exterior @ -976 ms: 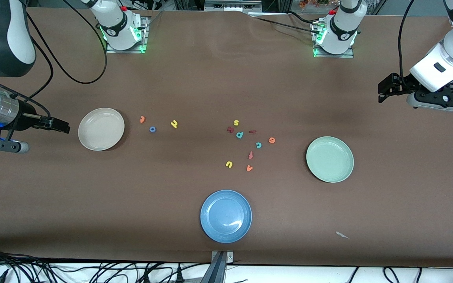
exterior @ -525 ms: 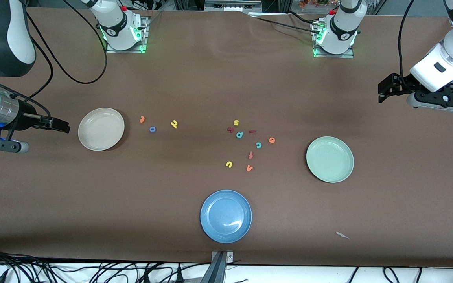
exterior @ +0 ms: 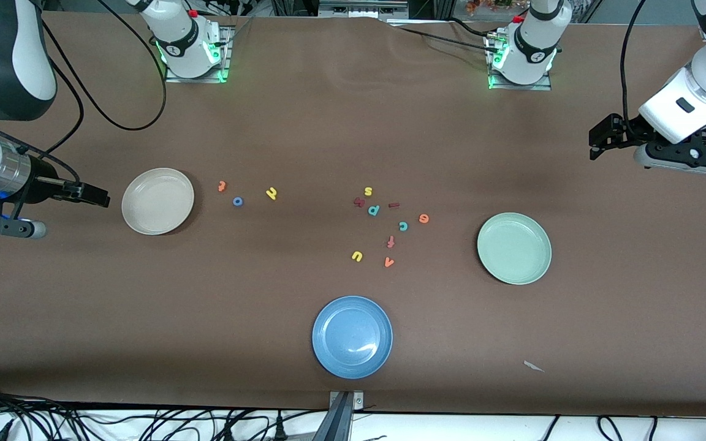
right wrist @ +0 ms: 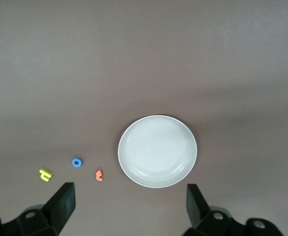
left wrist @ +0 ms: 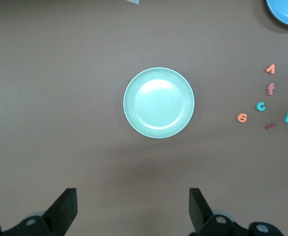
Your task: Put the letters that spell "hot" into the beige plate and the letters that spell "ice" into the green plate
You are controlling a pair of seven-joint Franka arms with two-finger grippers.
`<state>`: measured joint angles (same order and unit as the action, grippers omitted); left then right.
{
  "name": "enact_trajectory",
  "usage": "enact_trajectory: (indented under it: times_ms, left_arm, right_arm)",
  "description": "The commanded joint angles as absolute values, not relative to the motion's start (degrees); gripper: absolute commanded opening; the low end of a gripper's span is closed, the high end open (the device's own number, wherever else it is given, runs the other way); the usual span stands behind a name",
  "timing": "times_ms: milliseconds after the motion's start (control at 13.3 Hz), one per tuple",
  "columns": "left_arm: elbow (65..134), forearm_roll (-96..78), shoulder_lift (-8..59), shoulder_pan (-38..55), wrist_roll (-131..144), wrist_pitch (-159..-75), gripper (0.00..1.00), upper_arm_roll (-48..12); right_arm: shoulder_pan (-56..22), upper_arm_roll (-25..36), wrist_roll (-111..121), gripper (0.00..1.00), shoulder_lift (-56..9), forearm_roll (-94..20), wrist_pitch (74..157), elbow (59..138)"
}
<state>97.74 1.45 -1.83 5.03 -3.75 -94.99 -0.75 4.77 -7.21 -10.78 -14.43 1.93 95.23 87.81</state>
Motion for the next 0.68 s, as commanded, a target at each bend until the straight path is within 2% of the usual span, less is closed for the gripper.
enact_trajectory:
  times_ms: [0, 601]
  left_arm:
    - [98.44, 0.35, -2.81, 5.1, -3.78, -94.13, 1.0, -0.44]
    - [98.44, 0.35, -2.81, 5.1, -4.04, -94.04, 1.0, -0.44]
  right_arm:
    - [5.01, -7.12, -10.81, 1.0, -13.89, 0.53, 95.45, 88.33]
    - [4.83, -7.21, -10.81, 1.0, -14.15, 0.7, 95.45, 88.51]
